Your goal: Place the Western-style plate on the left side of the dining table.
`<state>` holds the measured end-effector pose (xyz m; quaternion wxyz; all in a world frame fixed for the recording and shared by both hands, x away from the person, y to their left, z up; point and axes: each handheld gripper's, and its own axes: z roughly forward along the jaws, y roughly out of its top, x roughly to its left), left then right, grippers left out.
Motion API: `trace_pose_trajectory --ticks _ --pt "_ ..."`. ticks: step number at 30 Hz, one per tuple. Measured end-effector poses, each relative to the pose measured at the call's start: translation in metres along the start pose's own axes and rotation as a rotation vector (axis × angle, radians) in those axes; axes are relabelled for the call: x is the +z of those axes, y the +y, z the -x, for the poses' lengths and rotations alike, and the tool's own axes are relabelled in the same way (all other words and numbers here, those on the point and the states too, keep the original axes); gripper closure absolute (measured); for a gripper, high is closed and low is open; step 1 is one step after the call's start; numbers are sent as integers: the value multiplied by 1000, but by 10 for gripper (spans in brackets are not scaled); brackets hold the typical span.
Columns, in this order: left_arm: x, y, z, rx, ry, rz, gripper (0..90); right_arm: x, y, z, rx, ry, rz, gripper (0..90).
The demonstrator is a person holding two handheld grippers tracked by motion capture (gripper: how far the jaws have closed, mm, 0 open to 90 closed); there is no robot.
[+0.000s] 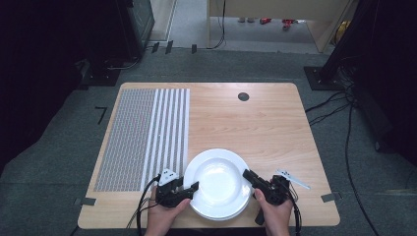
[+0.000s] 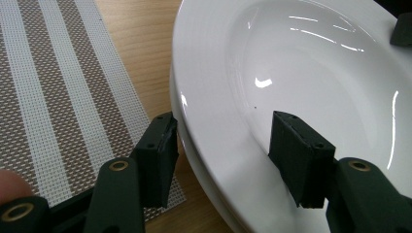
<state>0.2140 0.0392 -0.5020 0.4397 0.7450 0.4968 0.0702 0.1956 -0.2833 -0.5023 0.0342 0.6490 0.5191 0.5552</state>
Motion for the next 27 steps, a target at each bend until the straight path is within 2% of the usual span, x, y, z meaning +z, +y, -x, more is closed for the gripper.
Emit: trace_pose_trajectory --ticks 13,16,17,24,26,27 --pt "0 -1 3 -1 27 8 449 1 2 4 -13 64 6 811" --pt "-5 0 4 22 57 31 464 2 3 5 -19 84 2 811" --pt "-9 1 4 24 53 49 483 3 3 5 -25 88 1 811" --pt "-13 -1 2 11 26 58 483 5 3 7 -47 86 -1 804" --pt "-14 -1 2 7 24 59 484 5 3 6 -53 94 6 804" --pt "-14 -1 2 11 26 58 484 5 4 5 -72 110 20 805"
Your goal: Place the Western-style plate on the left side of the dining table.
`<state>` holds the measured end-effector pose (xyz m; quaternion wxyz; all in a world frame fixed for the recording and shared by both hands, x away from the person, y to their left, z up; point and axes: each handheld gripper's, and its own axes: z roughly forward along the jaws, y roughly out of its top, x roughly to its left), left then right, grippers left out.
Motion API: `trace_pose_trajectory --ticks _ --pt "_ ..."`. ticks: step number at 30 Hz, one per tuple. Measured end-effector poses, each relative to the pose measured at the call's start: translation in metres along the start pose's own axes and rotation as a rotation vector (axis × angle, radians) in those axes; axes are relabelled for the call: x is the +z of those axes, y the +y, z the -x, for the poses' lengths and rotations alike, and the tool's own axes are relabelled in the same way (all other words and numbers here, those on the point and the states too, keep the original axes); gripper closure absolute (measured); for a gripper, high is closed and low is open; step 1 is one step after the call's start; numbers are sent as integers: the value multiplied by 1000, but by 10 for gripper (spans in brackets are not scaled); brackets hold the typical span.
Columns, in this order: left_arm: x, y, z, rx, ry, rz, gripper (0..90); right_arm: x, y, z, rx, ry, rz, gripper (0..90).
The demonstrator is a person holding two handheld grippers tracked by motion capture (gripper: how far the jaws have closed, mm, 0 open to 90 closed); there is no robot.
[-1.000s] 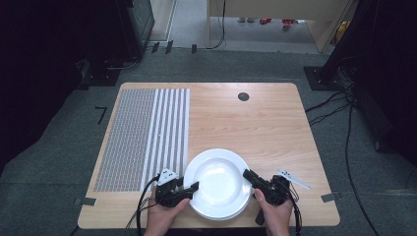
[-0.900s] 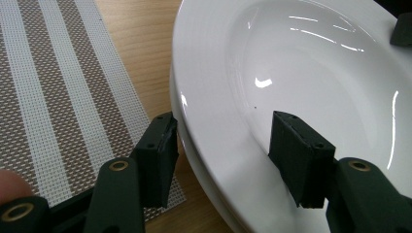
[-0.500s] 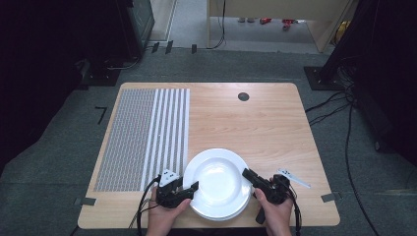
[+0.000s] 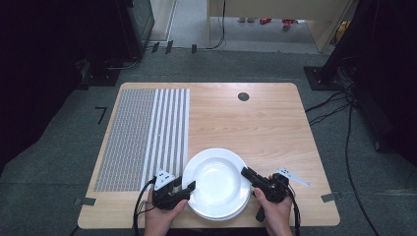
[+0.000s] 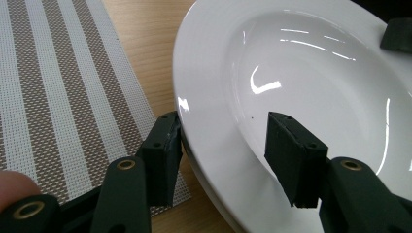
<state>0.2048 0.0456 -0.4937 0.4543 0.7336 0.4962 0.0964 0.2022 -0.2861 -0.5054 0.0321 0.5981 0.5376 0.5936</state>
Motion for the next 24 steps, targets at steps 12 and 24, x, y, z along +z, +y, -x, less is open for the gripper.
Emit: trace_pose_trajectory --ticks 12,24 --pt "-1 -3 0 -9 -4 8 483 7 5 -4 -96 46 50 814" --pt "-5 -8 2 -21 15 42 526 16 9 -1 -69 52 34 818"
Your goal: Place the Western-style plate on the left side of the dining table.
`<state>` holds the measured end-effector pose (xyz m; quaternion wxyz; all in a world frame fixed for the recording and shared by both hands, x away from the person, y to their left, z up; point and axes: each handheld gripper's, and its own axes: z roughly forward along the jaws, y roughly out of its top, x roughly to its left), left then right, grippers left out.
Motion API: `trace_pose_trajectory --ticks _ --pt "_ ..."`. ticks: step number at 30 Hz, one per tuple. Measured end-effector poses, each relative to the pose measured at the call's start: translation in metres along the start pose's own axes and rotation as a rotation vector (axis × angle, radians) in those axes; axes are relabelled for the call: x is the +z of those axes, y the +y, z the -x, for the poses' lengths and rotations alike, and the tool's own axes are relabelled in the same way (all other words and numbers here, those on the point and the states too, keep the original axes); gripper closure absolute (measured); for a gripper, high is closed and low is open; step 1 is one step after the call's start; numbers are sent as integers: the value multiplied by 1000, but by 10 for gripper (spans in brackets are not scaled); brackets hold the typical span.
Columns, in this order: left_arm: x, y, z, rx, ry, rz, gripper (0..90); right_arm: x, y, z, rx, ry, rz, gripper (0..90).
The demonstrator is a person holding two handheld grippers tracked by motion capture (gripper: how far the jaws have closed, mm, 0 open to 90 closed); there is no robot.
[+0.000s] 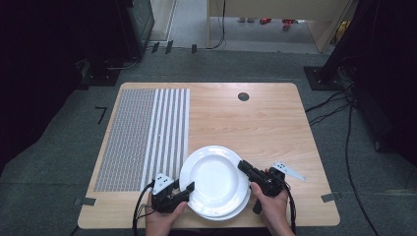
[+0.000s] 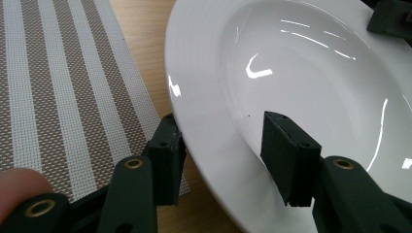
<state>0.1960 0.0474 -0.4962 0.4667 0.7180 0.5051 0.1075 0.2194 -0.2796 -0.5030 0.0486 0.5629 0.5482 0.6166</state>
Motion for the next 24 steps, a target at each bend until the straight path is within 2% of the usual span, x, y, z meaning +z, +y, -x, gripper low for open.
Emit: trace_pose_trajectory --ticks 4,8,11,20,24 --pt "-2 0 -2 -10 -3 18 562 1 0 3 18 3 -14 815" --pt "-4 1 -5 -43 -15 38 596 2 -1 2 36 -1 -16 813" --pt "-6 2 -6 -54 -15 56 614 2 -2 1 38 7 -11 814" --pt "-13 9 -14 -106 -35 101 670 3 0 -9 38 28 6 811" --pt "-14 16 -20 -119 -60 121 687 4 4 -13 44 38 17 812"
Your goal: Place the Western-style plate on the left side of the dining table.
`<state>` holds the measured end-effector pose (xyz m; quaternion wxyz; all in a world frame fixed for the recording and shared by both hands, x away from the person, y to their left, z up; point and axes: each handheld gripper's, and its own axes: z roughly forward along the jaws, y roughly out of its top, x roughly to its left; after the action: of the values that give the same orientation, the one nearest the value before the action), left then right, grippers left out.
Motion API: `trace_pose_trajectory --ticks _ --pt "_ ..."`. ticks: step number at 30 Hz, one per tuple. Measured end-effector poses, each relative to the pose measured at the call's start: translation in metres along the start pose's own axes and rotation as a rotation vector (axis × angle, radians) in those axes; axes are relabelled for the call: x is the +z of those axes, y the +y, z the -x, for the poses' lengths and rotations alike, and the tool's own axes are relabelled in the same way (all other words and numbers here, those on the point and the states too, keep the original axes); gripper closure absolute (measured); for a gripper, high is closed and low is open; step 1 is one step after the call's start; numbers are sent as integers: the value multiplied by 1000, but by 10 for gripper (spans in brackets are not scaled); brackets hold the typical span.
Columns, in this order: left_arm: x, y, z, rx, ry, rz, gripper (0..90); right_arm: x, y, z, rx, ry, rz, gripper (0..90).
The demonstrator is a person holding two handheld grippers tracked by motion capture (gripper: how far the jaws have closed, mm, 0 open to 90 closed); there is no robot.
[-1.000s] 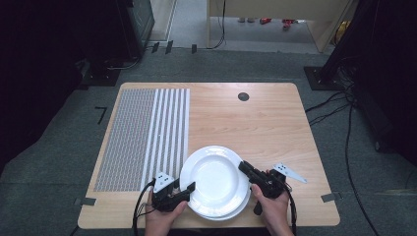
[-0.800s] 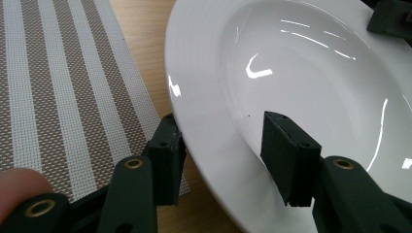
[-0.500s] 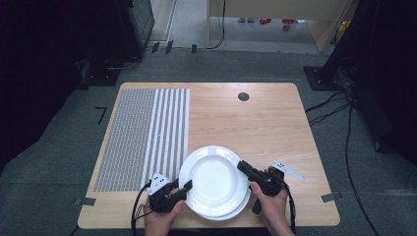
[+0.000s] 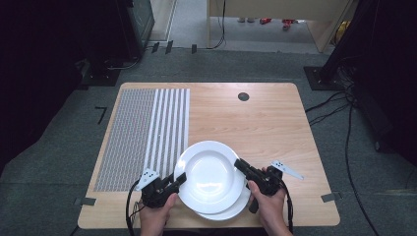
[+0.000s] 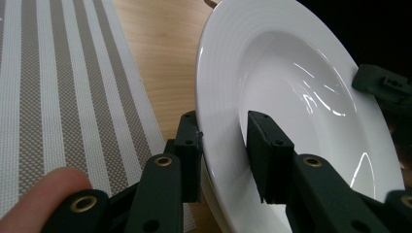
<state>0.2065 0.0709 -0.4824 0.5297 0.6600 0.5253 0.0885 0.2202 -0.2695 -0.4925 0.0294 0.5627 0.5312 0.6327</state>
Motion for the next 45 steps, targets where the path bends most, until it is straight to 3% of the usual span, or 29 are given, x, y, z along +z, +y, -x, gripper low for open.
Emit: trace_pose_trajectory --ticks 8,26,38,45 --pt "-6 16 -10 -25 -33 17 709 9 5 -8 25 15 0 812" --pt "-31 57 -47 -81 31 63 720 59 22 -45 -16 58 -41 810" --pt "-48 83 -73 -122 56 92 728 102 33 -70 -6 83 -80 811" --pt "-53 92 -93 -158 78 105 729 124 33 -76 9 81 -104 810"
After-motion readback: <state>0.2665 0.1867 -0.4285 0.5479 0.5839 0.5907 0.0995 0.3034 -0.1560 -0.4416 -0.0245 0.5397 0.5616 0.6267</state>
